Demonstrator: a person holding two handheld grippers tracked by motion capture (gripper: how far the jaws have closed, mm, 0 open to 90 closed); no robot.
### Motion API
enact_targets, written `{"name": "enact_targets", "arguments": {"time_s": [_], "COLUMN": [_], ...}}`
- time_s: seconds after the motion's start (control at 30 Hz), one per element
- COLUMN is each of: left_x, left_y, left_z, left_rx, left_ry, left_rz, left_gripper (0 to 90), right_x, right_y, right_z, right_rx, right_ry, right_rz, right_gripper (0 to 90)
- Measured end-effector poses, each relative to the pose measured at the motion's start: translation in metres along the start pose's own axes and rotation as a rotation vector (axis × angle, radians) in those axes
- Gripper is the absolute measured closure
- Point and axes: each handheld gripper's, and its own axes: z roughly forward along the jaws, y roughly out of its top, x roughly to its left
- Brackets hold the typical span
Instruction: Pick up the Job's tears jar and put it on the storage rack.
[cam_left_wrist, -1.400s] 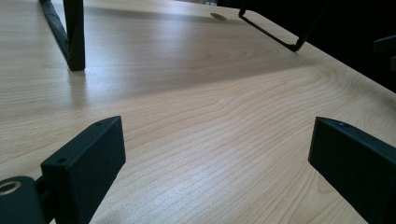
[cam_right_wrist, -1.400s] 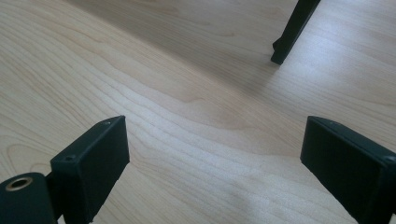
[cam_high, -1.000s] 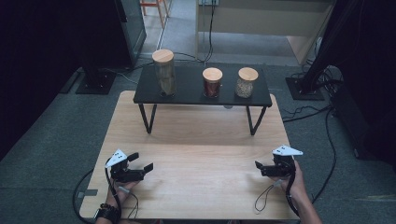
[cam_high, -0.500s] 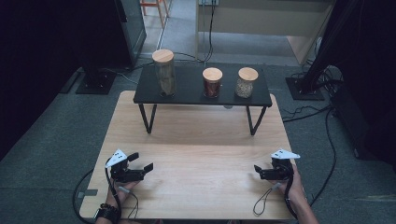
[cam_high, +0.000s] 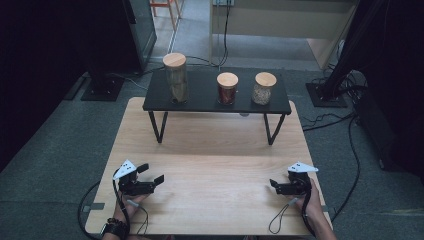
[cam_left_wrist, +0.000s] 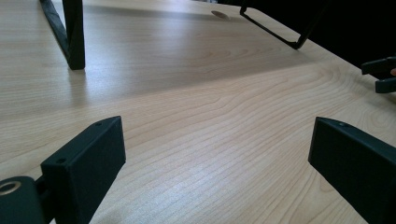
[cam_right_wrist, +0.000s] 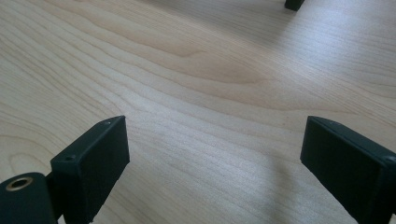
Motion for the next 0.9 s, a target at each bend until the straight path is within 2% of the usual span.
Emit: {"name": "enact_targets", "arguments": {"time_s": [0.9], "left_x": [-0.0008], "left_y": [-0.0001], "left_z": [-0.0005], "left_rx": [0.001], "left_ry": [0.002], "left_rz": [0.008], "left_gripper": [4.0], "right_x": [0.0038], "right_y": [-0.0052], "right_z": [0.0014], "right_rx": [0.002], "right_ry": [0.002], "right_rz": [0.015], "right_gripper": [7.7]}}
